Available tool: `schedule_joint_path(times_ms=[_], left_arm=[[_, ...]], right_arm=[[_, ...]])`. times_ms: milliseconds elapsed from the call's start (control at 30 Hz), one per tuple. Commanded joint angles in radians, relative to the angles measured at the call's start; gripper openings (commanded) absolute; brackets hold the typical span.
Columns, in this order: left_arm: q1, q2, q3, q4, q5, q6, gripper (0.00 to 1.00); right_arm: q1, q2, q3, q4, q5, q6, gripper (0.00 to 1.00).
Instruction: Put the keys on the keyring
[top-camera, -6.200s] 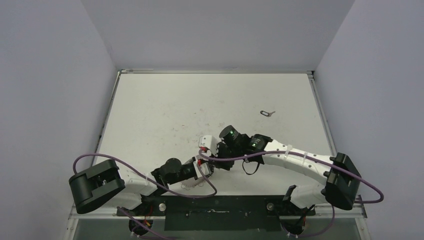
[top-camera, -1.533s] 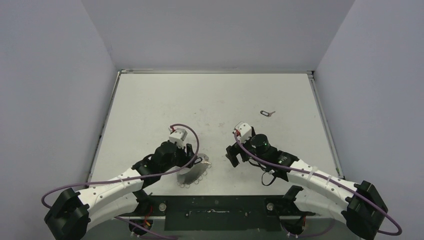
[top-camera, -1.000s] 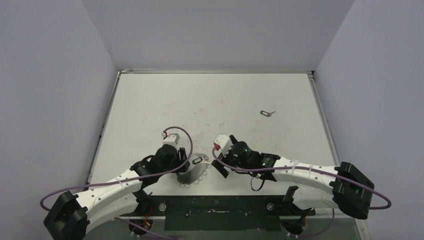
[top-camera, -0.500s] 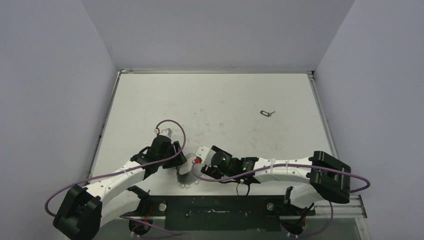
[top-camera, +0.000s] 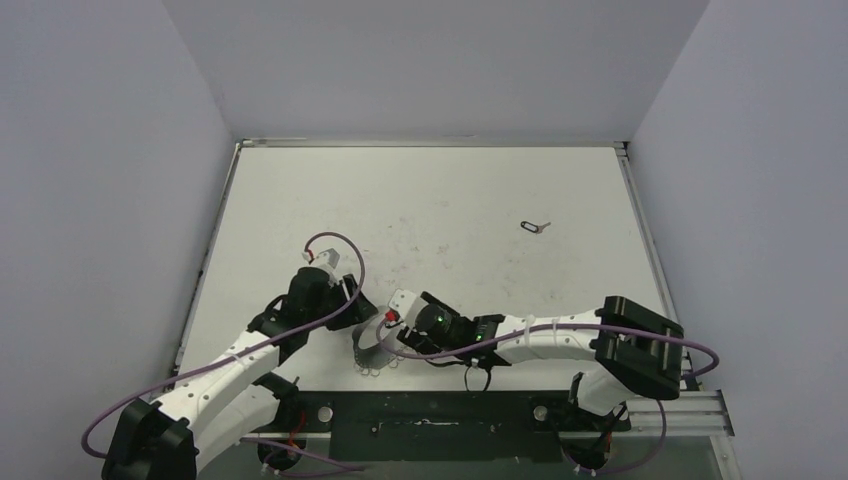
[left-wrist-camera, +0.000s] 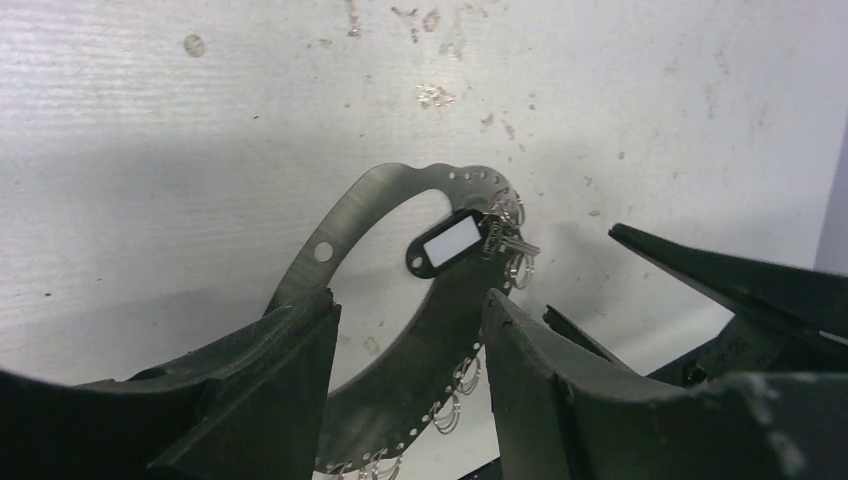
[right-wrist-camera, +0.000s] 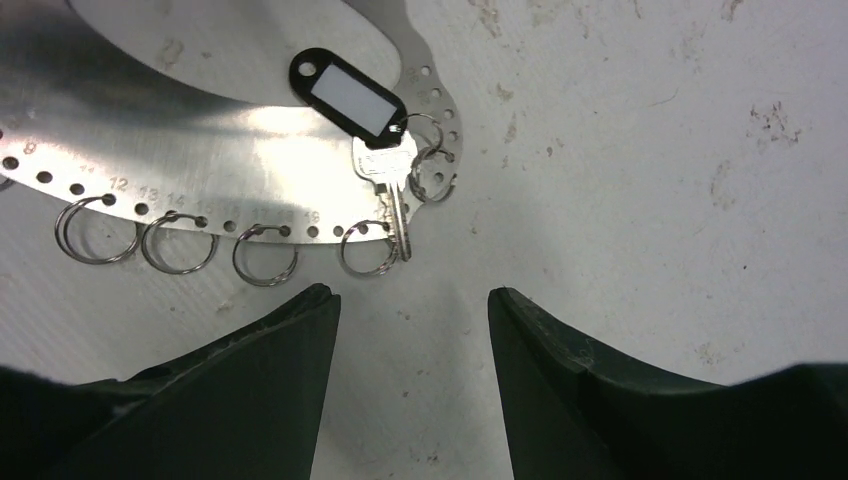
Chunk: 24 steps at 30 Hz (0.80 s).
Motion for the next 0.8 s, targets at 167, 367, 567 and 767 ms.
schedule_joint_path(times_ms=[167,367,567,767], left_arm=[[-0.002,0.016,-0.053,0.275,0.166,-0.072,0.48],[-0.044,0.104,-0.028,0.309,0.16,-0.057,0.46],[-0.056,0.14,0.054,0.136,0.021,0.049,0.46],[-0.056,0.18,0.103,-0.01,-0.107,0.127,0.47]], right_arm=[[-0.22,-0.171,-0.105,0.153,-0.149,0.447,0.61],[-0.245,-0.213,-0.165,0.15,-0.204,0.751,0.6],[-0.258,-0.113,-0.25,0.347,-0.397,1.067,0.52],[-0.259,0.032,-0.32,0.572,-0.438,1.272,0.41]])
